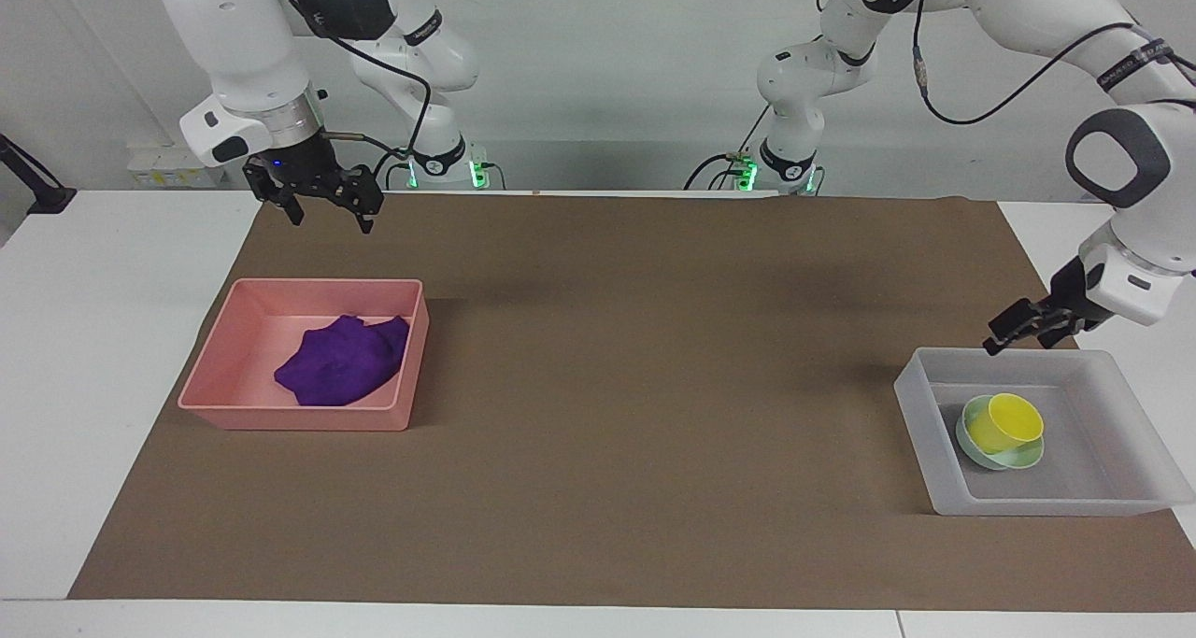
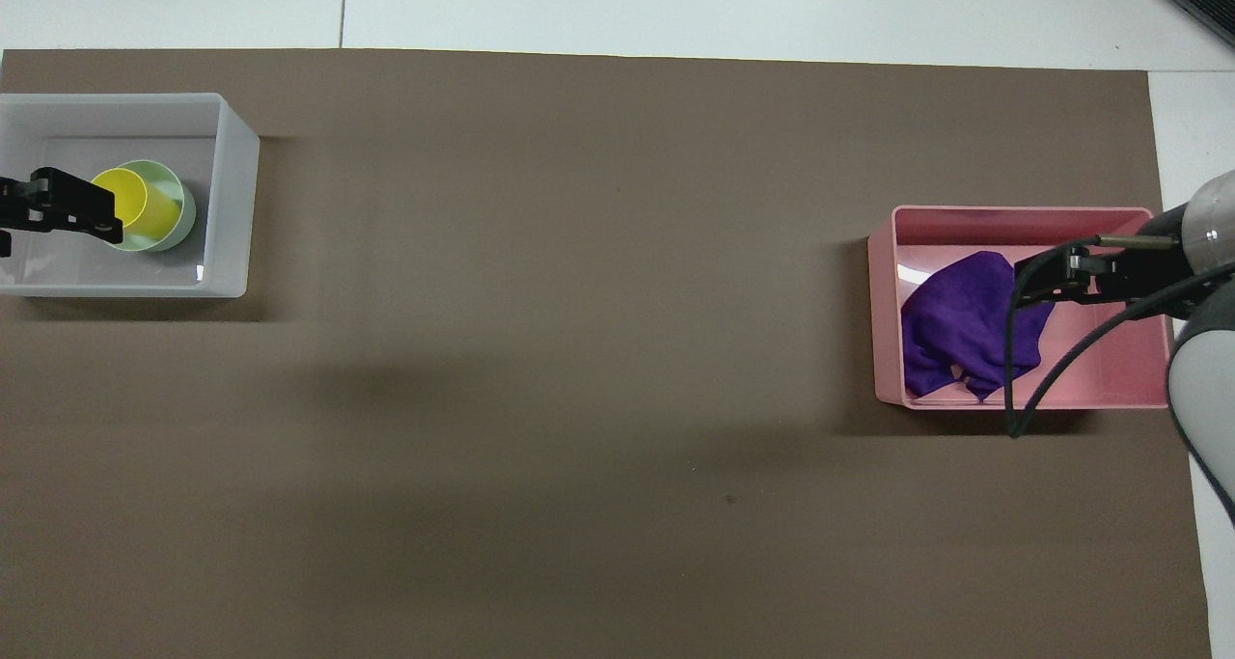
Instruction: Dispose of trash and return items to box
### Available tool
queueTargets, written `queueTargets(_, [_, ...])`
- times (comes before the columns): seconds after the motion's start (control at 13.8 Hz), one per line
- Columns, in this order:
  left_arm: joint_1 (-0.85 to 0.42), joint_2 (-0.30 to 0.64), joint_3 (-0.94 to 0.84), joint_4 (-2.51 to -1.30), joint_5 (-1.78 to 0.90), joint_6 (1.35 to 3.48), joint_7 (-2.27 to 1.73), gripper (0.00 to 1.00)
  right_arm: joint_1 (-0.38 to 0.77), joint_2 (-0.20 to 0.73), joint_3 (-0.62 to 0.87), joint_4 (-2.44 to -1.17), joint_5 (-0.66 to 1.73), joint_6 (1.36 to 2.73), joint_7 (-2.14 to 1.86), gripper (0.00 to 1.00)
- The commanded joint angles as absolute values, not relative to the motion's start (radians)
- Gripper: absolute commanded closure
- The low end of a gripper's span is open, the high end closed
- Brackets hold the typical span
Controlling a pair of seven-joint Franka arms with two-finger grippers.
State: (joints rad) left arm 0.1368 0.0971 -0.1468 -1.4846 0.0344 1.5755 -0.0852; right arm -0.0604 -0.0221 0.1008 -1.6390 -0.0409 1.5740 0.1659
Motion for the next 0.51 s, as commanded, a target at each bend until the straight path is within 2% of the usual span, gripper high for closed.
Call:
queueTargets(0.0, [0.127,0.028,-0.146,-1.522,0.045,1.559,-0.103,0.00,-0.078,-0.041,0.106,-1.664,-0.015,1.592,0.138,0.00])
queueTargets(0.43, [0.095,0.037,-0.155,-1.509,0.037,1.534,-0.104,0.00,-0.074,-0.038,0.106,-1.661,-0.015,1.603,0.137,0.00])
